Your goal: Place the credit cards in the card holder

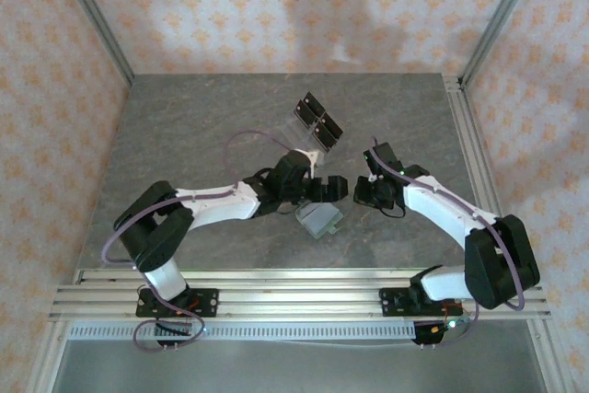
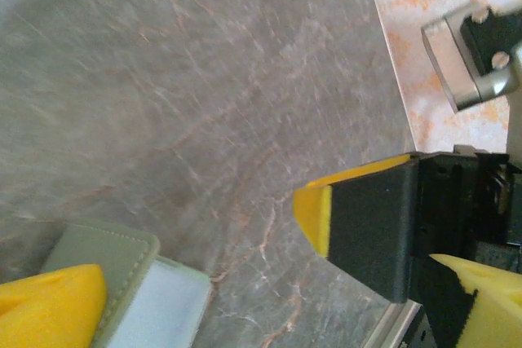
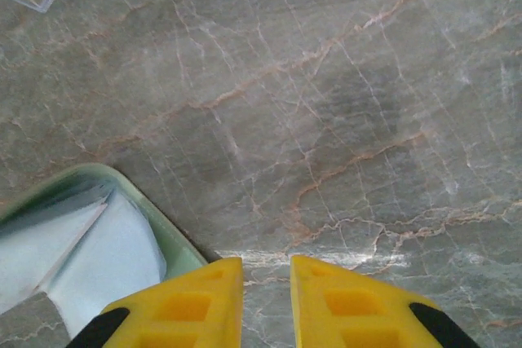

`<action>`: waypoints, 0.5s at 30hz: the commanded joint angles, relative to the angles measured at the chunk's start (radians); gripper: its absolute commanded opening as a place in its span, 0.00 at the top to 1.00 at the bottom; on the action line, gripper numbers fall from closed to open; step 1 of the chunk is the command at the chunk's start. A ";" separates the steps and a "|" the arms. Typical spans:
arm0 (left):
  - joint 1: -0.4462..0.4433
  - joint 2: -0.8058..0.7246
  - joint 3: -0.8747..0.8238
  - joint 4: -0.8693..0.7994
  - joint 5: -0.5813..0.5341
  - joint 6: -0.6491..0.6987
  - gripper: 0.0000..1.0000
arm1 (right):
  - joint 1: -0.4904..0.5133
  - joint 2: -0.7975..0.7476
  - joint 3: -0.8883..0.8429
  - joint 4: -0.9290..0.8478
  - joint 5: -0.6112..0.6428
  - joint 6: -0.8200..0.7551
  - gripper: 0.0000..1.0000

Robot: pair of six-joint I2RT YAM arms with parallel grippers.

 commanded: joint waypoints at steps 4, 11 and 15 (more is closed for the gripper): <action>-0.067 0.078 0.001 0.099 -0.040 -0.065 0.00 | -0.004 -0.053 -0.072 -0.011 -0.065 0.011 0.66; -0.071 0.039 -0.029 0.077 -0.089 -0.048 0.00 | 0.002 -0.099 -0.146 0.013 -0.127 0.044 0.67; -0.067 0.023 -0.023 0.044 -0.116 -0.031 0.00 | 0.044 -0.096 -0.161 0.052 -0.153 0.078 0.68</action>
